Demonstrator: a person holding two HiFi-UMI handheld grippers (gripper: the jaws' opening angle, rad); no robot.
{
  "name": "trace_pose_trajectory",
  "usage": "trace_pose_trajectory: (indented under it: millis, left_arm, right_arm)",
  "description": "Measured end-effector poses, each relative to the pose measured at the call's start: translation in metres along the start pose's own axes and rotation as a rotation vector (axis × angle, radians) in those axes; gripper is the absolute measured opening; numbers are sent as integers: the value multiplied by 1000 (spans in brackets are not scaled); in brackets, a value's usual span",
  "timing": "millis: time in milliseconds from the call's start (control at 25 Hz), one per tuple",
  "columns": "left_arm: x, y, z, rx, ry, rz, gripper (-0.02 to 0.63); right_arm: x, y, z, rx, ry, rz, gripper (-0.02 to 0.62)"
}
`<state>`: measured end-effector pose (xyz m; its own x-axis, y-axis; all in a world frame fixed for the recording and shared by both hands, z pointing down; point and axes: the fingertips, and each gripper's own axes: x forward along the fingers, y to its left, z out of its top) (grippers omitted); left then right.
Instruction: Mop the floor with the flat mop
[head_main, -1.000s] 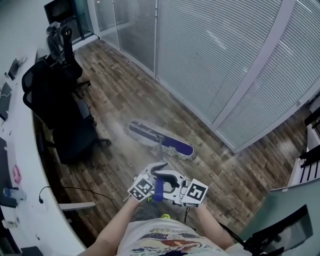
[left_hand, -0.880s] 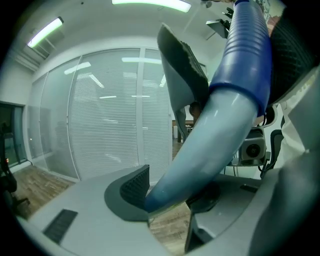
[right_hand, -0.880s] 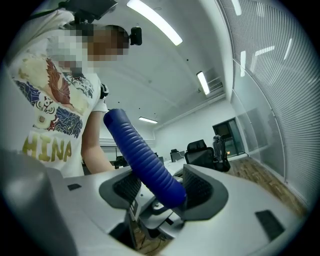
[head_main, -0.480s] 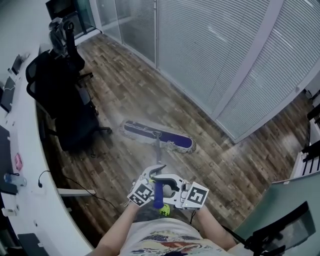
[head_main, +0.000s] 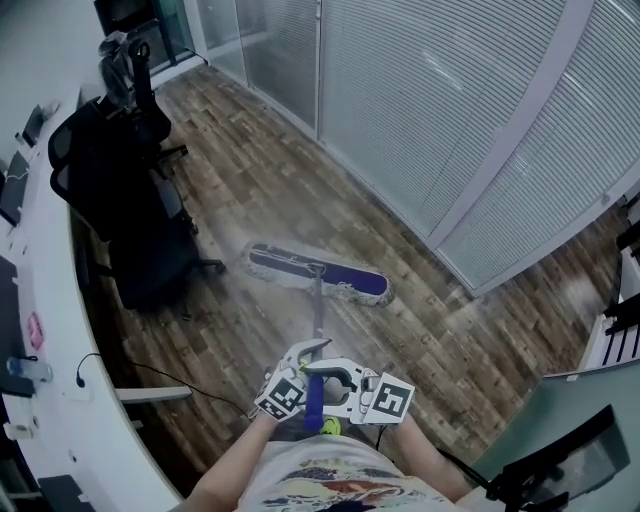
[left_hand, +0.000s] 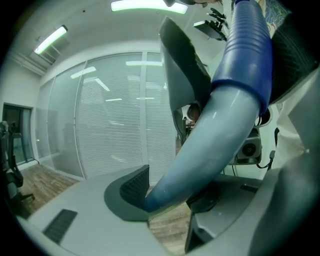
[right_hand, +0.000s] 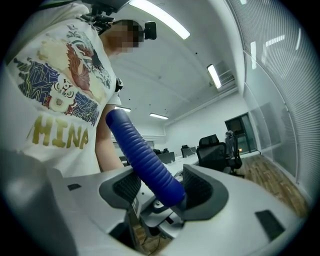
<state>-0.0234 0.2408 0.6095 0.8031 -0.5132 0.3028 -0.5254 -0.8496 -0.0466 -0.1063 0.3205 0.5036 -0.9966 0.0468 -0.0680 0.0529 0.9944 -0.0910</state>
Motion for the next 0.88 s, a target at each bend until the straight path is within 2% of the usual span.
trace_pose_trajectory:
  millis: [160, 320, 560, 720, 880]
  left_arm:
    - [12, 55, 6, -9, -1, -15, 150]
    - [22, 111, 14, -18, -3, -27, 150]
    - [42, 174, 13, 11, -2, -54, 152]
    - [62, 211, 14, 6, -1, -56, 152]
    - [94, 259, 23, 9, -2, -50, 153]
  right_arm:
    - [17, -56, 12, 5, -34, -24, 245]
    - [35, -111, 20, -4, -14, -29, 245]
    - [50, -176, 21, -3, -37, -67, 245]
    - [51, -219, 19, 15, -19, -65, 245]
    - [45, -275, 31, -14, -53, -51, 245]
